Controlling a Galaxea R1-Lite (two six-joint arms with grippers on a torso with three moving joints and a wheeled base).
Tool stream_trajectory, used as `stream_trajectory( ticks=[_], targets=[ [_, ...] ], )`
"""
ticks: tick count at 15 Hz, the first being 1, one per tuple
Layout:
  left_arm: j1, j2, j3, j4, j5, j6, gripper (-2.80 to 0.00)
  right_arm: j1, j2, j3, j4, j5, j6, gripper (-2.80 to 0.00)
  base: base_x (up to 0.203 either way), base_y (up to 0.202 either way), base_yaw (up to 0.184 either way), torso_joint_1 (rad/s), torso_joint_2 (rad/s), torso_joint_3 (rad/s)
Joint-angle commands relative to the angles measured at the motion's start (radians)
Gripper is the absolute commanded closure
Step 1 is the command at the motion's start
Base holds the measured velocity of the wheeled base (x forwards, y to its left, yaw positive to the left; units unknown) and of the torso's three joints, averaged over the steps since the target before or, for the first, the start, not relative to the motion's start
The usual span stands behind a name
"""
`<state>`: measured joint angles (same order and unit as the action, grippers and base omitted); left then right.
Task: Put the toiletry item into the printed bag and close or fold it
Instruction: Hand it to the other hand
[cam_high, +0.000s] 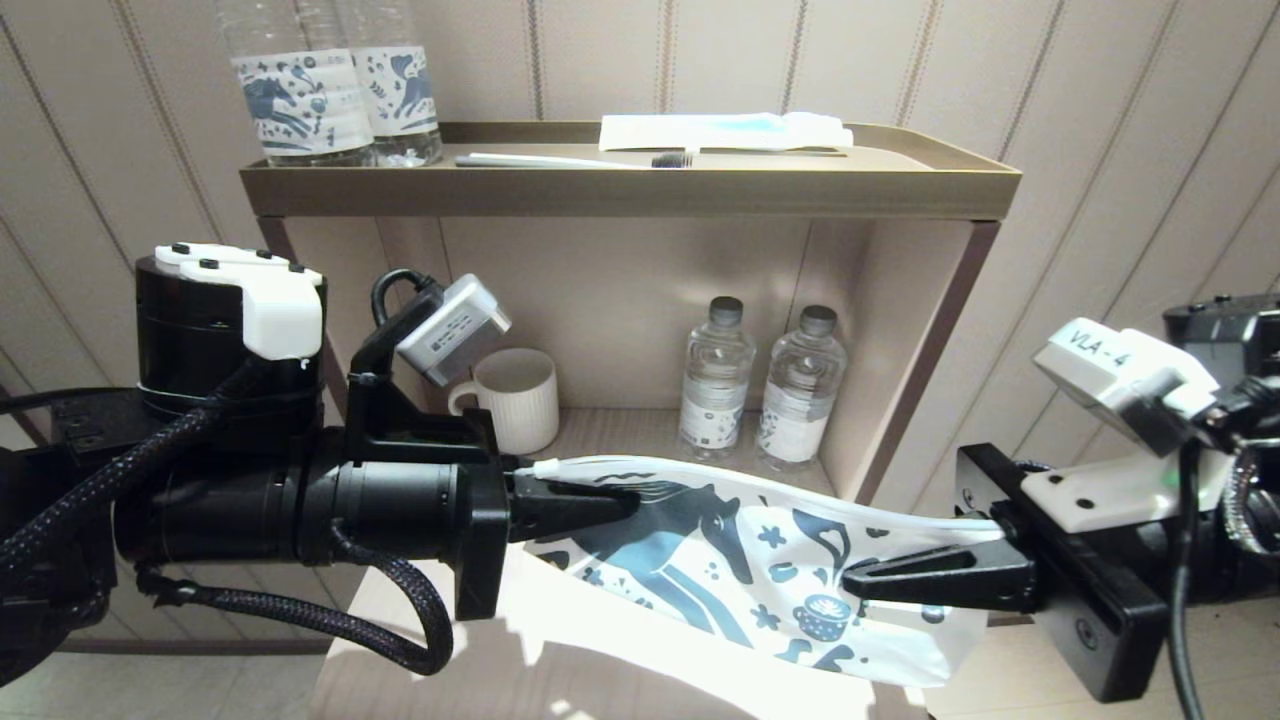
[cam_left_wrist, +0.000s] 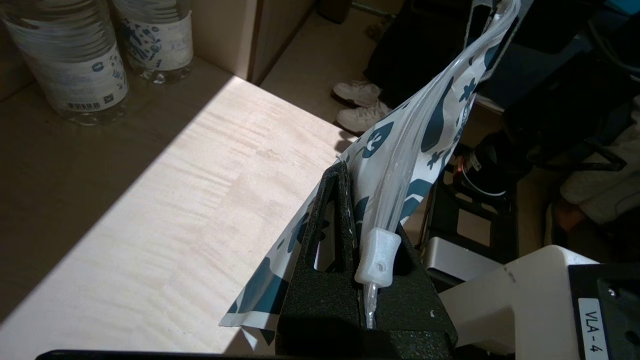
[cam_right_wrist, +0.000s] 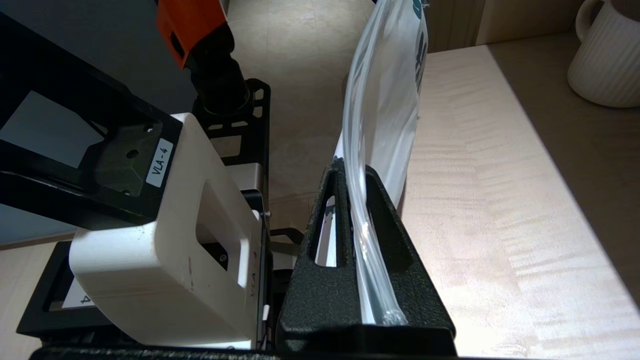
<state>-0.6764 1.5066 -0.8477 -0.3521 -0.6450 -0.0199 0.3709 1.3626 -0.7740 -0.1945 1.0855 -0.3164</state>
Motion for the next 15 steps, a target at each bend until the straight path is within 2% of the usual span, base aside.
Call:
stream_trajectory(
  ticks=[1,7,11,15],
  targets=[
    [0.0,-0.003,0.001,-0.002,-0.015,0.002,0.0,0.0,0.009,0.001,-0.002,0.005,-0.002,0.0,0.0,0.0,0.0,0.0,0.0,0.0],
    [0.0,-0.04,0.0,0.016,-0.016,0.006,0.0,-0.022,0.065,-0.009,-0.004,-0.02,-0.003,0.0,0.0,0.0,0.0,0.0,0.0,0.0],
    [0.0,-0.069,-0.016,0.091,-0.014,0.015,0.0,-0.023,0.119,-0.02,-0.005,-0.14,-0.006,0.0,0.0,0.0,0.0,0.0,0.0,0.0],
    [0.0,-0.055,-0.009,0.097,-0.016,0.039,0.0,-0.021,0.126,-0.042,0.005,-0.141,0.0,0.0,0.0,0.0,0.0,0.0,0.0,0.0]
  ],
)
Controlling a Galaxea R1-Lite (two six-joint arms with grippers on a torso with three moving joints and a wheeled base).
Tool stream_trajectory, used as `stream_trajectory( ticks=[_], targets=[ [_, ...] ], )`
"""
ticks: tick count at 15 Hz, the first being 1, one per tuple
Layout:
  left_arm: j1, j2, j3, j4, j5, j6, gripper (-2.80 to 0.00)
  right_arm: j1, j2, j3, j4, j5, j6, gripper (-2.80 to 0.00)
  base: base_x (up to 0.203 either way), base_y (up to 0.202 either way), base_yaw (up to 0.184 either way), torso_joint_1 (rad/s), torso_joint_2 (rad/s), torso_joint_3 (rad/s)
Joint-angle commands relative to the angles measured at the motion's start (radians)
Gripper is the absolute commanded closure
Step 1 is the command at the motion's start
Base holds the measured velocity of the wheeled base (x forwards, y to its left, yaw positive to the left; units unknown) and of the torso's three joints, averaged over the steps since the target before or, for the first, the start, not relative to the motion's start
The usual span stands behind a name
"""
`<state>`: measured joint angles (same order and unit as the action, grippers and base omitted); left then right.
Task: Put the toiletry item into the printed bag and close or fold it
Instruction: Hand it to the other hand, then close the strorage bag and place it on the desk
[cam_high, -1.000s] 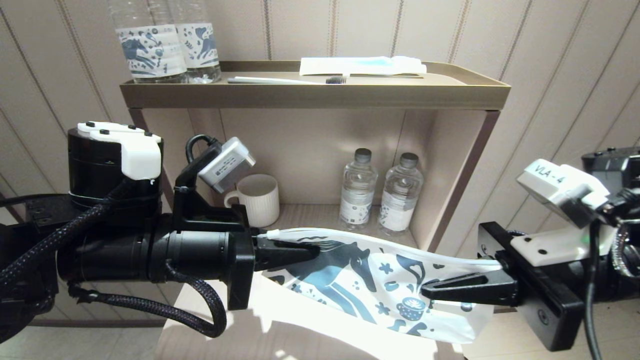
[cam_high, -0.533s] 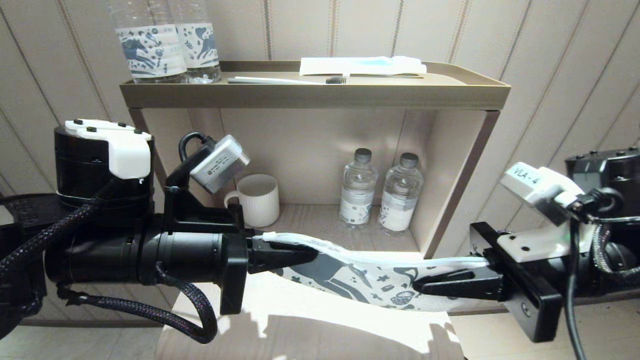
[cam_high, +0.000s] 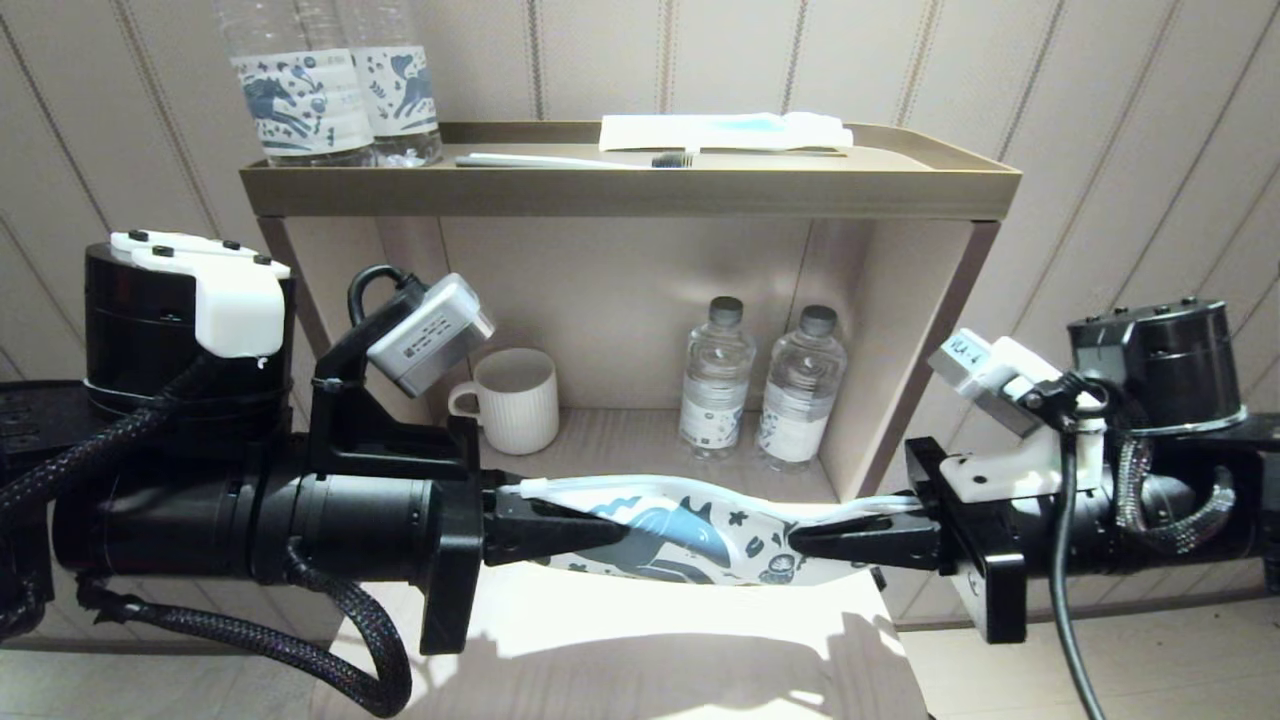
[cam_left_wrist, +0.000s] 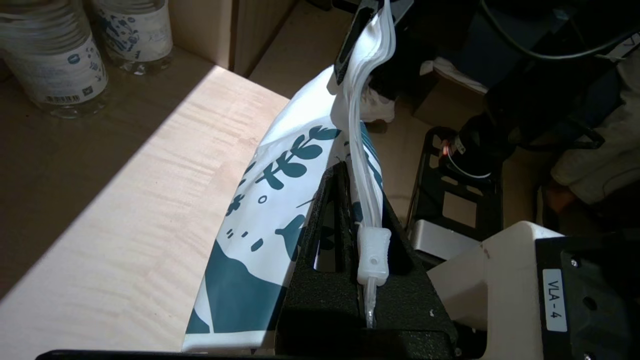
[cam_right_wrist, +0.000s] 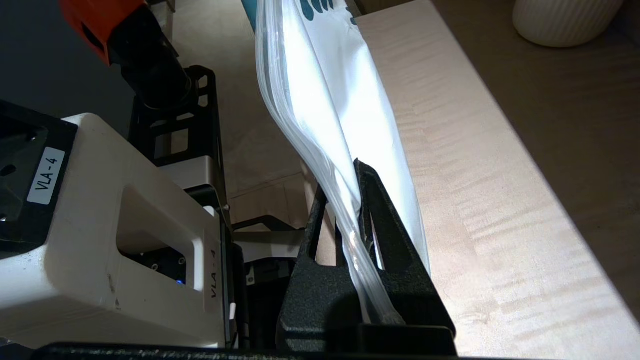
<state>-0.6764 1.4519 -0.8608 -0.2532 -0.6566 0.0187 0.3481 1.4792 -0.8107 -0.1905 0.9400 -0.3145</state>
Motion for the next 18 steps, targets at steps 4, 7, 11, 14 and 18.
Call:
stream_trajectory(
  ticks=[4,7,11,14,18],
  targets=[
    [-0.021,0.018,0.012,0.0,-0.005,0.014,0.0,0.0,0.005,-0.007,-0.007,0.005,-0.002,-2.8,0.0,0.0,0.0,0.0,0.0,0.0],
    [-0.029,0.052,0.01,0.003,-0.005,0.02,0.0,-0.003,-0.023,-0.011,-0.01,0.006,-0.001,-2.8,0.0,0.0,0.0,0.0,0.0,0.0],
    [-0.028,0.097,-0.031,0.058,-0.003,0.02,0.0,-0.004,-0.093,-0.015,-0.01,0.006,0.001,-2.8,0.0,0.0,0.0,0.0,0.0,0.0],
    [-0.03,0.144,-0.054,0.076,-0.003,0.025,0.0,-0.003,-0.15,-0.029,-0.003,0.007,0.005,-2.8,0.0,0.0,0.0,0.0,0.0,0.0],
    [-0.067,0.199,-0.12,0.117,-0.022,0.116,0.0,0.012,-0.121,-0.065,-0.001,0.016,0.039,-2.8,0.0,0.0,0.0,0.0,0.0,0.0]
  ],
)
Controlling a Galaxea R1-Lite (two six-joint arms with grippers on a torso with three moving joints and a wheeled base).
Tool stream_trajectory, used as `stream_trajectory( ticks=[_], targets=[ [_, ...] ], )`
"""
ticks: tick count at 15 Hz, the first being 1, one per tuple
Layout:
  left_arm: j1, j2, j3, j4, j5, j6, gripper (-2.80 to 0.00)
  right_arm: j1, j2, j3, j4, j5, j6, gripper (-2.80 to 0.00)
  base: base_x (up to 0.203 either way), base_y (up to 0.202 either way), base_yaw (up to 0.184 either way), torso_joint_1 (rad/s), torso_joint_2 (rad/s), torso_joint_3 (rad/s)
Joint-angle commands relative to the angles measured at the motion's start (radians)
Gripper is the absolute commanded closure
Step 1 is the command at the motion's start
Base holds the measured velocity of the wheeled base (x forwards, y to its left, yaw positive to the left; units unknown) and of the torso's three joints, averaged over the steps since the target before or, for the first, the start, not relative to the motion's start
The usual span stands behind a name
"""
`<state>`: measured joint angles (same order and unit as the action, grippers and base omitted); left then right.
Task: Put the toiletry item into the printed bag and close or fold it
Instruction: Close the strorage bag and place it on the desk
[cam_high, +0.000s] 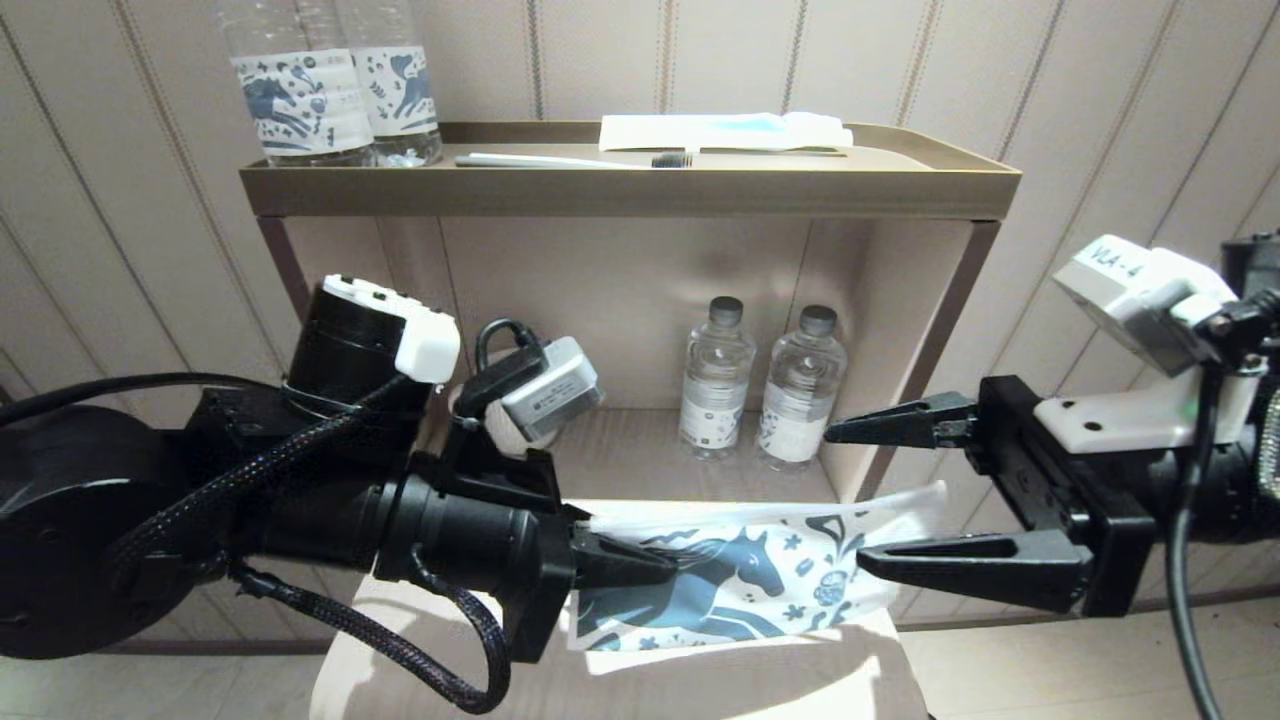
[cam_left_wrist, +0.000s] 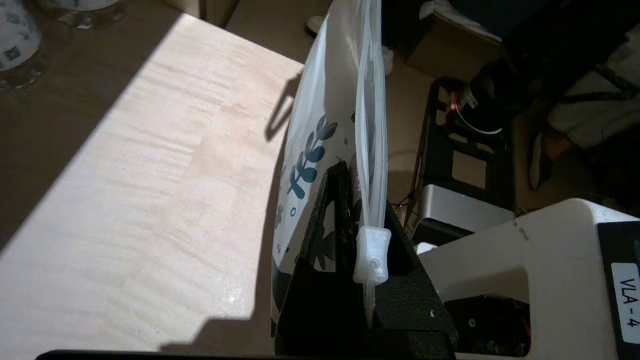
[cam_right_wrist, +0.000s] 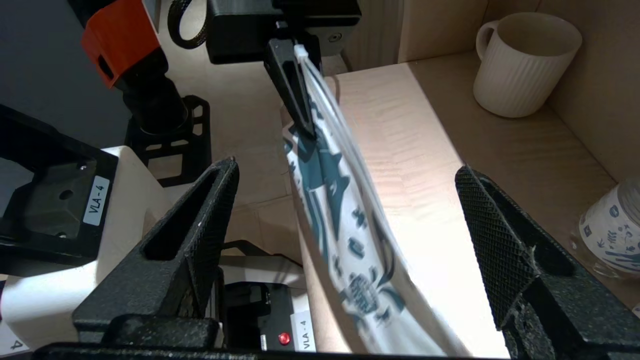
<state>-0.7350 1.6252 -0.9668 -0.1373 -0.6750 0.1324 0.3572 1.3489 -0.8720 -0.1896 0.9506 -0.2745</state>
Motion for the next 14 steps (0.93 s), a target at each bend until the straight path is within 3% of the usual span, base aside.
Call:
stream_trajectory(
  ticks=[1,5,10,14],
  targets=[
    [-0.016,0.045,-0.047,0.028,-0.006,0.016,0.0,0.004,0.035,-0.032,0.0,0.006,0.0,-2.8,0.0,0.0,0.0,0.0,0.0,0.0],
    [-0.021,0.15,-0.229,0.172,-0.009,0.046,0.0,0.076,0.093,-0.117,0.002,-0.021,0.026,-2.8,0.0,0.0,0.0,0.0,0.0,0.0],
    [-0.053,0.218,-0.302,0.199,-0.005,0.047,0.0,0.111,0.106,-0.134,0.017,-0.03,0.048,-2.8,0.0,0.0,0.0,0.0,0.0,0.0],
    [-0.055,0.249,-0.4,0.306,-0.005,0.049,0.0,0.126,0.13,-0.122,0.014,-0.033,0.064,-2.8,0.0,0.0,0.0,0.0,0.0,0.0]
  ],
)
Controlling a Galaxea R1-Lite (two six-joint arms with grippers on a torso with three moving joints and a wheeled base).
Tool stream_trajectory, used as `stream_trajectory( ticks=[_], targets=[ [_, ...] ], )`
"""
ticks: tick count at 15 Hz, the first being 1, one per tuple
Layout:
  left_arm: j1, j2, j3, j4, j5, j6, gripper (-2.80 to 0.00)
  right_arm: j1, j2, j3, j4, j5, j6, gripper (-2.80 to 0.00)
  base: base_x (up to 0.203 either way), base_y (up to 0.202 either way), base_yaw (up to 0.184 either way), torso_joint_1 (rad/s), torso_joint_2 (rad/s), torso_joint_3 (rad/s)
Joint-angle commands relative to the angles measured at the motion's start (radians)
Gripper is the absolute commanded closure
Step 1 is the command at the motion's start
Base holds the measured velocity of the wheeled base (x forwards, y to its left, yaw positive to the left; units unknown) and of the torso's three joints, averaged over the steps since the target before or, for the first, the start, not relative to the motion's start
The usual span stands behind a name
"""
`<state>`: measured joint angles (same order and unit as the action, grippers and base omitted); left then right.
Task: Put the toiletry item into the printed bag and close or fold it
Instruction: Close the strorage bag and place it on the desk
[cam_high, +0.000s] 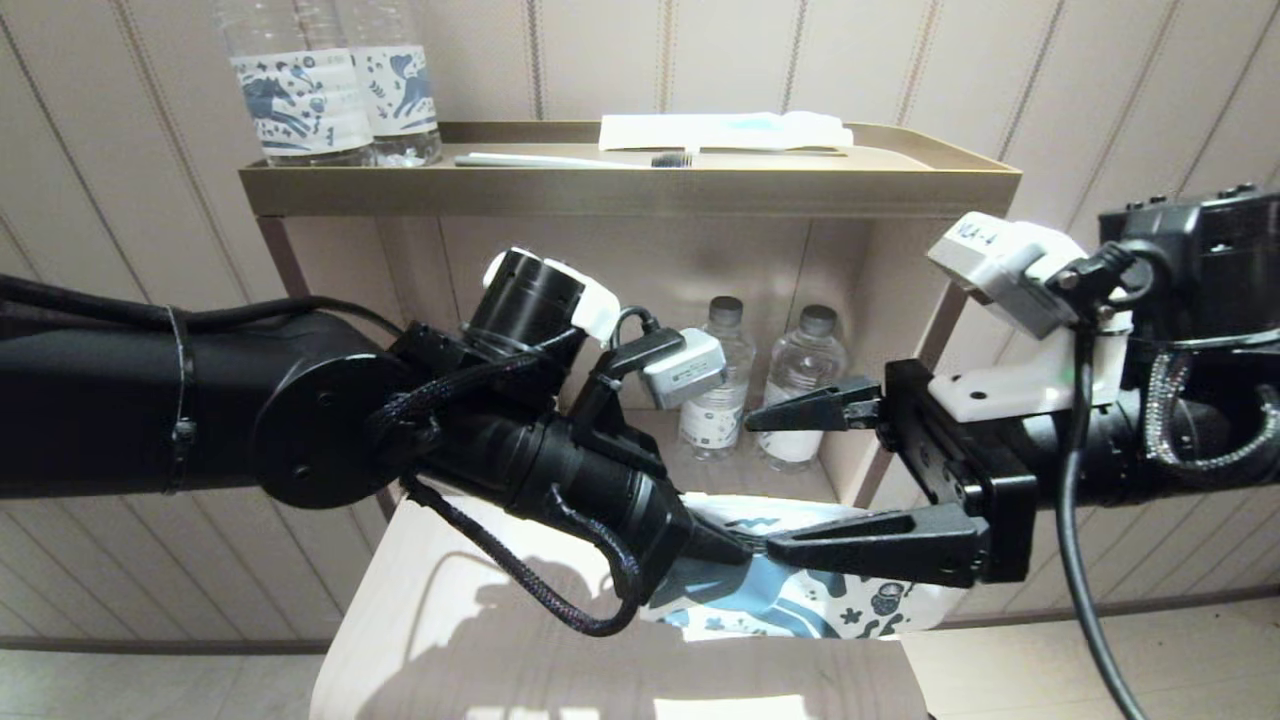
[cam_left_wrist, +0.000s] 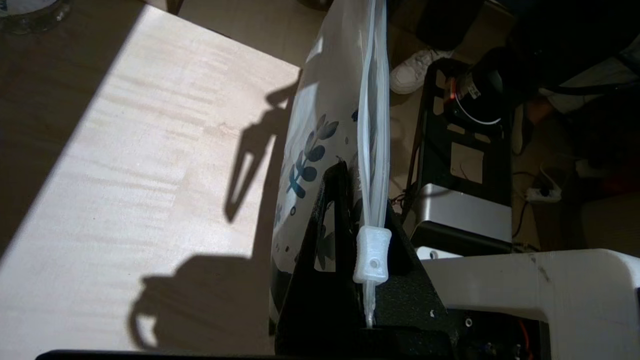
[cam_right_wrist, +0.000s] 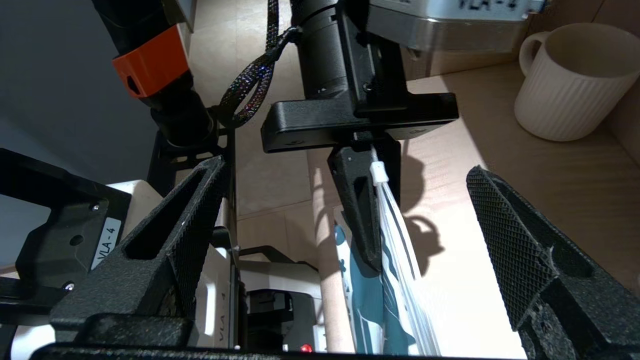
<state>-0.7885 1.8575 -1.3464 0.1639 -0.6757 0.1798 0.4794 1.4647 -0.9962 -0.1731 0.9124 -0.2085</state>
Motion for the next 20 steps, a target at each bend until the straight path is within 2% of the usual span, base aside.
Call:
stream_trajectory(
  ticks=[1,3,4,11,17,18,20],
  targets=[
    [-0.001,0.016,-0.025,0.009,-0.004,0.001,0.0,0.008,0.02,0.002,-0.003,0.005,-0.003,-2.8,0.0,0.0,0.0,0.0,0.0,0.0],
    [-0.001,0.008,-0.03,0.03,-0.003,0.001,0.0,0.008,0.02,0.009,-0.009,-0.001,-0.002,-2.8,0.0,0.0,0.0,0.0,0.0,0.0],
    [-0.001,0.006,-0.026,0.032,-0.004,0.001,0.0,0.007,0.017,0.015,-0.011,-0.007,-0.005,0.0,0.0,0.0,0.0,0.0,0.0,0.0],
    [0.0,0.003,-0.019,0.029,-0.004,0.006,0.0,0.008,0.005,0.019,-0.013,-0.023,-0.006,0.0,0.0,0.0,0.0,0.0,0.0,0.0],
    [0.0,0.003,-0.02,0.029,-0.004,0.007,0.0,0.065,0.049,0.039,-0.023,-0.052,-0.013,0.0,0.0,0.0,0.0,0.0,0.0,0.0],
    [0.0,0.005,-0.019,0.029,-0.004,0.007,0.0,0.073,0.05,0.041,-0.023,-0.068,-0.015,-2.8,0.0,0.0,0.0,0.0,0.0,0.0],
    [0.0,0.006,-0.019,0.029,-0.004,0.007,0.0,0.074,0.056,0.036,-0.023,-0.072,-0.016,-2.8,0.0,0.0,0.0,0.0,0.0,0.0]
  ],
)
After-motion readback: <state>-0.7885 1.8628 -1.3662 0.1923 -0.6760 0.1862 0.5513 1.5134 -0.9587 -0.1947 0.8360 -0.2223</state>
